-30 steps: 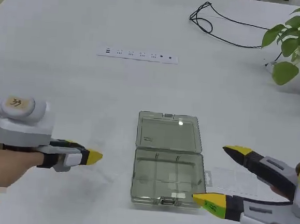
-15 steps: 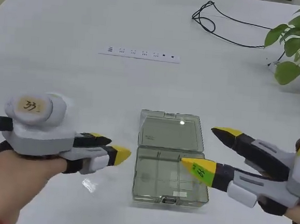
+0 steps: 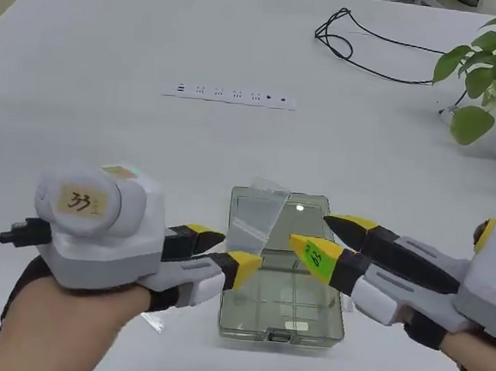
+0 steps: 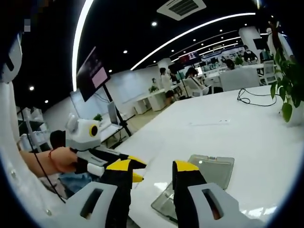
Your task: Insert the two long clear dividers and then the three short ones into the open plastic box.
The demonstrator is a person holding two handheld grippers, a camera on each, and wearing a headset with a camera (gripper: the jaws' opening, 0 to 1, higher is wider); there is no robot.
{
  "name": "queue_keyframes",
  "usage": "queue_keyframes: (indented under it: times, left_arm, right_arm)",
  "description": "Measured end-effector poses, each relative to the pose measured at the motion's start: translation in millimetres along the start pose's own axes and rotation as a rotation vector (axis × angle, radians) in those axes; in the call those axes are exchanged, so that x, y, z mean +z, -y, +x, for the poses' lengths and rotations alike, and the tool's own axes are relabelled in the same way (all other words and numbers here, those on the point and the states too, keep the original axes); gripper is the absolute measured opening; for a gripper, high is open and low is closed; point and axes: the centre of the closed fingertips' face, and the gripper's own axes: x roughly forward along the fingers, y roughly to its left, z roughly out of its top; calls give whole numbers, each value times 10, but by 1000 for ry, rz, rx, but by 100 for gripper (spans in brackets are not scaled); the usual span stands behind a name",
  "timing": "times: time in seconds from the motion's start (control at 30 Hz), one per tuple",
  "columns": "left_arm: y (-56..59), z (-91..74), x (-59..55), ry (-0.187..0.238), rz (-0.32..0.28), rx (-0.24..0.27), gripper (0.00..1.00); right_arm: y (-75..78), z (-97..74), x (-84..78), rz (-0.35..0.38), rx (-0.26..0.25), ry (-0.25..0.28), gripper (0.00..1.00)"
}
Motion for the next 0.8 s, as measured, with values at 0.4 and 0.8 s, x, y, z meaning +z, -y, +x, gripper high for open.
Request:
queue_keyframes:
  times: [0.4,0.8]
  left_arm:
    - [156,44,100,8,79,-10,31]
    - [182,47,95,1,128,-2,31]
  right_arm:
    - [23,136,-144,97,-20,-32,18]
    - [38,171,-169,148,-36,-36,11]
